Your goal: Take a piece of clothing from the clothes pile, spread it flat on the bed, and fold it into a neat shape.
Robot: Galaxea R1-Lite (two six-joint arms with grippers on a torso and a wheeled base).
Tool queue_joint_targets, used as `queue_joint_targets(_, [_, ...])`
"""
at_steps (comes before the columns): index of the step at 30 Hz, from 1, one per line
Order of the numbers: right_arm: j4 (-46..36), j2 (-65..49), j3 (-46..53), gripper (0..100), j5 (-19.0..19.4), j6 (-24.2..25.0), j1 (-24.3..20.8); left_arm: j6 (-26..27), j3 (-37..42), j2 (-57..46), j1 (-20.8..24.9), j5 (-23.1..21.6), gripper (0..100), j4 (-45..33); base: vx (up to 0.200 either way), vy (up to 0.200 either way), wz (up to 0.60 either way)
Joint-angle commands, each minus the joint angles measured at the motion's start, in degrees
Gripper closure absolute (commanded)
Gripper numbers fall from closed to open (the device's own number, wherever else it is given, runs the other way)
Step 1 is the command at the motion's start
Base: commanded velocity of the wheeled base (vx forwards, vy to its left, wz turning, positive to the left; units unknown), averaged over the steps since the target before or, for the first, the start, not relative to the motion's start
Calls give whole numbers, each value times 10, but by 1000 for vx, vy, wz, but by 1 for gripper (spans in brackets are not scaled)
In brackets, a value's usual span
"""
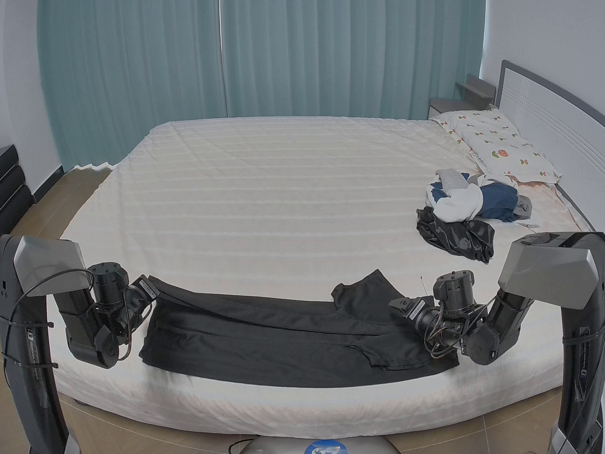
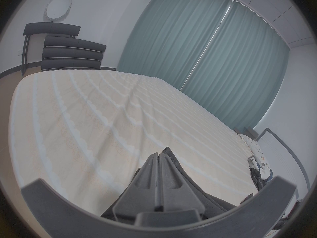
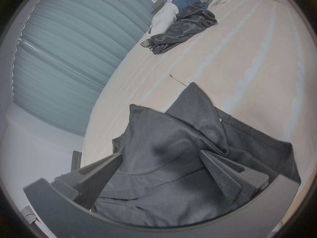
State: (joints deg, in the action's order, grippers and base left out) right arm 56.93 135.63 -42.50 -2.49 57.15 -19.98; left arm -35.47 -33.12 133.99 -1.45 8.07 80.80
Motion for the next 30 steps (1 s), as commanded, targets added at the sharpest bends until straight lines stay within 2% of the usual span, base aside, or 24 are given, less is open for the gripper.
queue_joint_targets(1, [-31, -6, -2, 0, -6, -1, -1, 0, 0, -1, 0, 0, 100, 0, 0, 0, 0])
queue_joint_targets(13, [-44, 11, -31, 0, -18, -7, 6, 0, 0, -2, 0, 0, 100, 0, 0, 0, 0])
queue_joint_targets(14, [-50, 12, -36, 100, -18, -9, 10, 0, 0, -3, 0, 0, 100, 0, 0, 0, 0])
queue_joint_targets(30, [-67, -2, -53, 100, -29, -10, 11, 1, -5, -3, -1, 2, 100, 1, 0, 0, 0])
